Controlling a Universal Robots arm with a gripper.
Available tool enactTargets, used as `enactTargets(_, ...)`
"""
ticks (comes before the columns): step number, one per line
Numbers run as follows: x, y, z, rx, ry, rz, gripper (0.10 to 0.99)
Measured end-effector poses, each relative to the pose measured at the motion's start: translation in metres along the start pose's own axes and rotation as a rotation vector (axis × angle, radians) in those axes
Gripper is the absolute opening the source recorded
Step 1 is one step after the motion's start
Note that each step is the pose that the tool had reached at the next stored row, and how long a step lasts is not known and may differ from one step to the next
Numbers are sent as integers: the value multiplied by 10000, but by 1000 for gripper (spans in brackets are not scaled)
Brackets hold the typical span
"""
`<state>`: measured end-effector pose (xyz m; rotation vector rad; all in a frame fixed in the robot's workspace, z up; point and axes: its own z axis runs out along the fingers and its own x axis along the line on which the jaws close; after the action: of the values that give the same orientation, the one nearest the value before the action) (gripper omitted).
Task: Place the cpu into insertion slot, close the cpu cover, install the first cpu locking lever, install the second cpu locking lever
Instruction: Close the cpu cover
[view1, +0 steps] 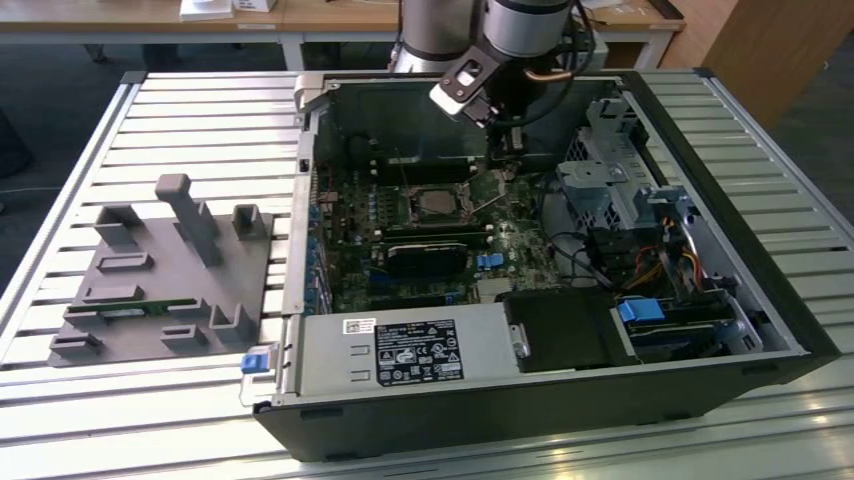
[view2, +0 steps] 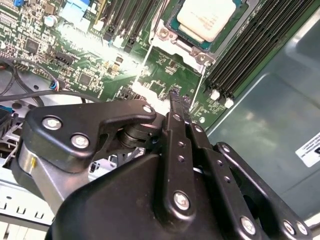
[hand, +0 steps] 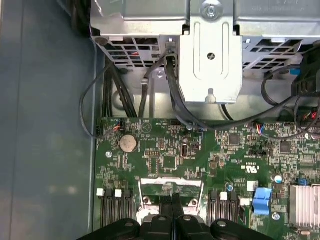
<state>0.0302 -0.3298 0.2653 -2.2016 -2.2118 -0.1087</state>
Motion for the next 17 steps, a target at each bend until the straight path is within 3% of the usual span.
enactTargets(17, 5, 238, 92, 8, 1, 0, 106)
